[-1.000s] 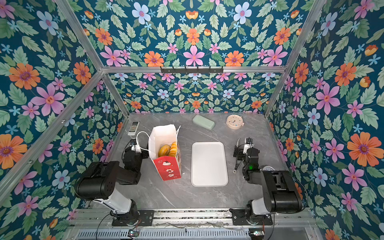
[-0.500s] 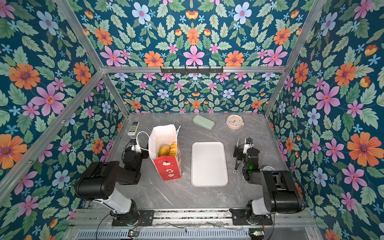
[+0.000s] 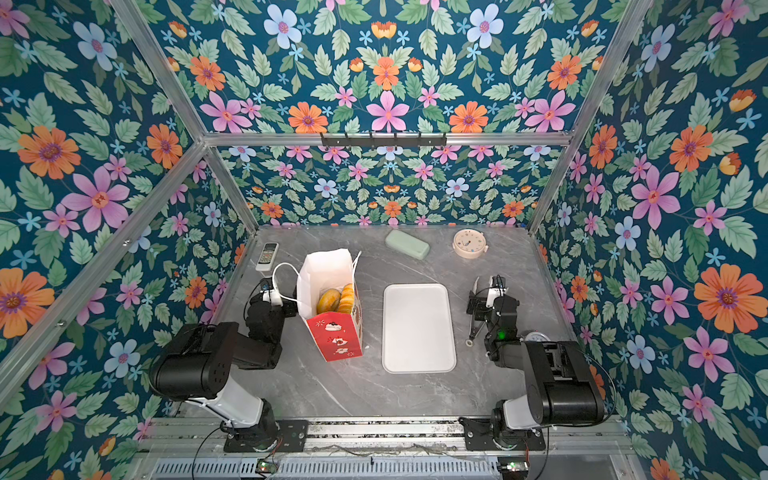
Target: Take the fake bread out of the paper bag
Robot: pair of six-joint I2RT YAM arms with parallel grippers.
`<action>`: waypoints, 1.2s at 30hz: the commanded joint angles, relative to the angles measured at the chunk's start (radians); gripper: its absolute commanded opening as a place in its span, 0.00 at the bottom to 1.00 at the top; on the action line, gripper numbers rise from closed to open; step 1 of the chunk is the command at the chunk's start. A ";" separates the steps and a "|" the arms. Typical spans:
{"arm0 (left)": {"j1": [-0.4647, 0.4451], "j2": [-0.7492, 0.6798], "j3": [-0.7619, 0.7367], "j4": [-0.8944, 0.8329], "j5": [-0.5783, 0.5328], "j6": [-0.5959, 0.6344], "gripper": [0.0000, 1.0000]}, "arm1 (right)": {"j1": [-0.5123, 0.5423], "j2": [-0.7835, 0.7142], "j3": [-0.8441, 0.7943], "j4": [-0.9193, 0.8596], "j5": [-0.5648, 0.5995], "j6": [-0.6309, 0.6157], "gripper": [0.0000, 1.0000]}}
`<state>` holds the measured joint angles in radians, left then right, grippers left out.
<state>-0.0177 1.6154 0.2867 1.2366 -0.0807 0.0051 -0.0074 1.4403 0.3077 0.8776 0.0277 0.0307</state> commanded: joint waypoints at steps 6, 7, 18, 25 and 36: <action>-0.003 -0.195 0.073 -0.261 -0.107 -0.027 0.92 | 0.039 -0.194 0.172 -0.401 0.151 0.044 0.99; -0.007 -0.235 0.088 -0.300 -0.130 -0.042 0.92 | 0.052 -0.222 0.191 -0.434 0.170 0.064 0.99; -0.017 -0.709 0.489 -1.391 -0.102 -0.503 0.88 | 0.133 -0.290 0.344 -0.787 0.137 0.174 0.99; -0.016 -0.878 0.626 -1.870 0.249 -0.651 0.81 | 0.133 -0.235 0.372 -0.805 0.116 0.174 0.99; -0.017 -0.994 0.706 -2.142 0.584 -0.566 0.72 | 0.134 -0.208 0.362 -0.780 0.069 0.200 0.99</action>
<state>-0.0345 0.6273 0.9699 -0.7940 0.4122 -0.6136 0.1257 1.2312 0.6701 0.0795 0.1123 0.2092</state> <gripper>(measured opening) 0.715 0.989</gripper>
